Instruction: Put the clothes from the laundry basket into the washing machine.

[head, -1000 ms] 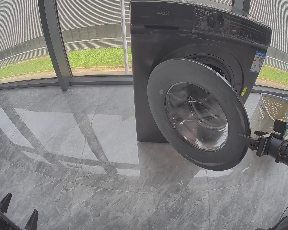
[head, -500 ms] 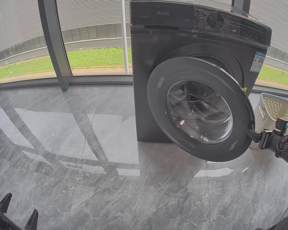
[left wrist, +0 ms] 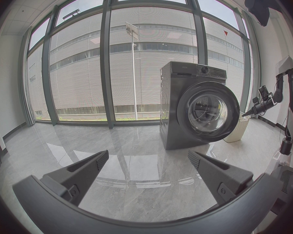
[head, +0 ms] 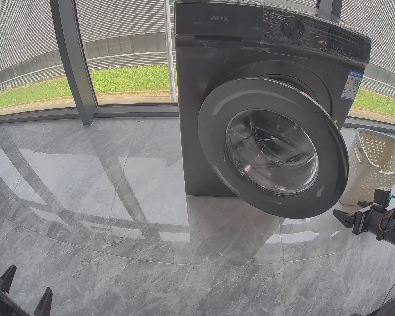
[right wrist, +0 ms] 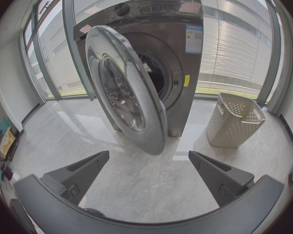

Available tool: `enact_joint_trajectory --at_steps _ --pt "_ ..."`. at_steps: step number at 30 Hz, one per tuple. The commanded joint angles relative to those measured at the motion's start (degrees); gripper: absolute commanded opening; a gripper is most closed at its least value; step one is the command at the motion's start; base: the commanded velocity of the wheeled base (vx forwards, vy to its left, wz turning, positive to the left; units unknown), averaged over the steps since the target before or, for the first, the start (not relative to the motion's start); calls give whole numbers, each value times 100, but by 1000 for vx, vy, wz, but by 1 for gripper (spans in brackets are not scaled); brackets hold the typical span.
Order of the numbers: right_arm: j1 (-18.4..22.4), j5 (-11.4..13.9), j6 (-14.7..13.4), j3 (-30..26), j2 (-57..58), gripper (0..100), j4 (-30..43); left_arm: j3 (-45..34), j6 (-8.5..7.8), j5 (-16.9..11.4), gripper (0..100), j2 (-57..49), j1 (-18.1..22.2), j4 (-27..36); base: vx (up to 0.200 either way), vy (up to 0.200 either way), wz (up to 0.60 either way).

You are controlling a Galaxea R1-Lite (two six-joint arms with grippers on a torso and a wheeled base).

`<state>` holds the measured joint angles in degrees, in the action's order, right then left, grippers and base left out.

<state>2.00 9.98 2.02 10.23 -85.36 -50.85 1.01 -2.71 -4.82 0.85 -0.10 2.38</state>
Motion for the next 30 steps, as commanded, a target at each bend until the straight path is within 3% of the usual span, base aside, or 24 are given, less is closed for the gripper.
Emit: enact_joint_trajectory --at_steps 1,7,16,17,21,26,30 --pt "-130 276 44 -285 72 100 -31 -101 -2 -2 100 -85 1 0 0 -200 0" --pt "-675 1014 61 -531 46 100 -57 -101 -19 -2 100 -85 1 0 0 -200 0" --pt "-1316 1146 -44 -539 10 100 -83 -101 -37 -2 100 -85 1 0 0 0 0" --pt "-1343 1146 -62 -531 10 0 -83 -101 -37 -2 100 -85 1 0 200 0 0" --pt "-1580 1190 -238 -504 63 0 -83 -101 -28 -2 100 -85 1 0 200 0 0" --pt "-1843 1216 -809 -504 -25 0 -444 -101 -11 -2 100 -85 1 0 200 0 0" --pt "-1896 1208 -976 -478 -227 0 -742 -101 -11 -2 100 -85 1 0 100 0 0"
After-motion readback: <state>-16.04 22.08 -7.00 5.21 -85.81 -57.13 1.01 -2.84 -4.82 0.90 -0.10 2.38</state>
